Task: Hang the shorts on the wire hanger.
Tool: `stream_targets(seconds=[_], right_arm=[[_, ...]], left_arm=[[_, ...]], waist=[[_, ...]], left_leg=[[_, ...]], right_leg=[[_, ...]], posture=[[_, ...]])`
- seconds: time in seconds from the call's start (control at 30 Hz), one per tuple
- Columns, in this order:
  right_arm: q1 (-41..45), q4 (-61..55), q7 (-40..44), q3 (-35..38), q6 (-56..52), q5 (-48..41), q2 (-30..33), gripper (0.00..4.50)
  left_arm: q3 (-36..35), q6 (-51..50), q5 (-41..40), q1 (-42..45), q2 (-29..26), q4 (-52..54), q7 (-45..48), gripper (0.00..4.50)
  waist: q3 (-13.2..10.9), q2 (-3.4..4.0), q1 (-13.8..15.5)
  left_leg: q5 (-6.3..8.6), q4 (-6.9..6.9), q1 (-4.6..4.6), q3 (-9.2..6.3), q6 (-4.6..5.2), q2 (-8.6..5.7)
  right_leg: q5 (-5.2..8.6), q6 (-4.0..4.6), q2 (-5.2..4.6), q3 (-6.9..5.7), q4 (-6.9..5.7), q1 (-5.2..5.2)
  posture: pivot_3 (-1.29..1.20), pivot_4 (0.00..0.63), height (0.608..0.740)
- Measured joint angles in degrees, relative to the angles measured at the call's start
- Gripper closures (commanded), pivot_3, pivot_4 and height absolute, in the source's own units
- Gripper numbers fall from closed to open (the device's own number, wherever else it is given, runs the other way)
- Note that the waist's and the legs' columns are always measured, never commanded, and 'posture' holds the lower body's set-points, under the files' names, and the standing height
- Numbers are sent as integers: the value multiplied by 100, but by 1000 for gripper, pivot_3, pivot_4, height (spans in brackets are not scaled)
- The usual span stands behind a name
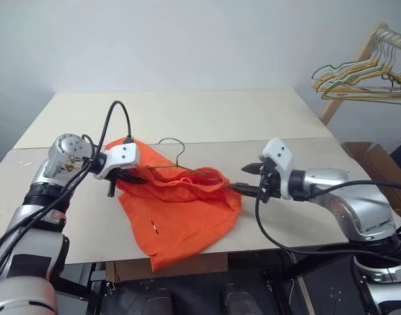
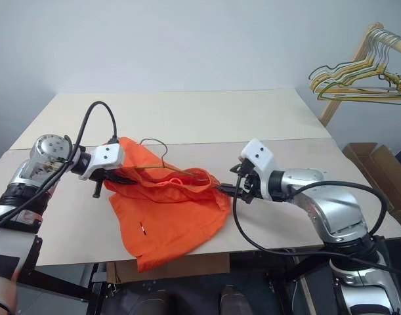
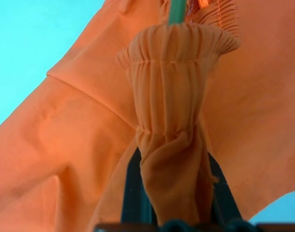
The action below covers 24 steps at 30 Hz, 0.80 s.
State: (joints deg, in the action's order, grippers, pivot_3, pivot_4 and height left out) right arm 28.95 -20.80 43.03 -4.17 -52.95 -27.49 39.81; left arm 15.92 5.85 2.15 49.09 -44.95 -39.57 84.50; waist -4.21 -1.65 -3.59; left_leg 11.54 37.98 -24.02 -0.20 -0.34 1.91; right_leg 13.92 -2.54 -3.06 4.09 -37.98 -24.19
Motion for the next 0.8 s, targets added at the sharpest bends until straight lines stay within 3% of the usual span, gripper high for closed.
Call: stream_targets(seconds=[0.17, 0.27, 0.47, 0.57, 0.8], right_arm=[[739, -301, 81, 83, -174, -457, -214, 631], [1293, -252, 12, -439, -361, -484, -621, 631], [2387, 964, -115, -1758, -486, 109, -1529, 631], [2491, 1520, -89, -2036, -340, 426, -1745, 1205], [2551, 2166, 81, -2238, 178, 940, -1952, 3655]], left_arm=[[0, 14, 5, 49, 61, -46, 21, 4500], [1, 28, 20, 147, 117, -134, 28, 4500], [29, 46, 256, 274, 182, -192, -96, 4500], [32, 43, 290, 274, 179, -187, -73, 4500], [30, 34, 298, 274, 176, -145, 0, 4500]], waist=[[0, 0, -36], [2, 1, -57], [3, 2, -64], [3, 1, -41], [3, 1, -65]], left_leg=[[0, 0, 1, -2, 0, 3], [0, 0, 2, -1, 0, 3], [0, 0, -6, -3, 0, 0], [0, 3, -12, -3, 0, -6], [0, 3, -11, -5, 0, -3]], right_leg=[[0, 1, 3, -1, -1, -1], [-1, 2, 3, -1, -3, -2], [-2, 3, -1, -3, -3, -7], [-3, 2, -8, -6, -1, -7], [-3, 2, -4, -7, -7, -11]], posture=[[-66, 20, 740], [-67, 19, 740], [-50, 18, 740], [-46, 19, 740], [-41, 21, 740]])
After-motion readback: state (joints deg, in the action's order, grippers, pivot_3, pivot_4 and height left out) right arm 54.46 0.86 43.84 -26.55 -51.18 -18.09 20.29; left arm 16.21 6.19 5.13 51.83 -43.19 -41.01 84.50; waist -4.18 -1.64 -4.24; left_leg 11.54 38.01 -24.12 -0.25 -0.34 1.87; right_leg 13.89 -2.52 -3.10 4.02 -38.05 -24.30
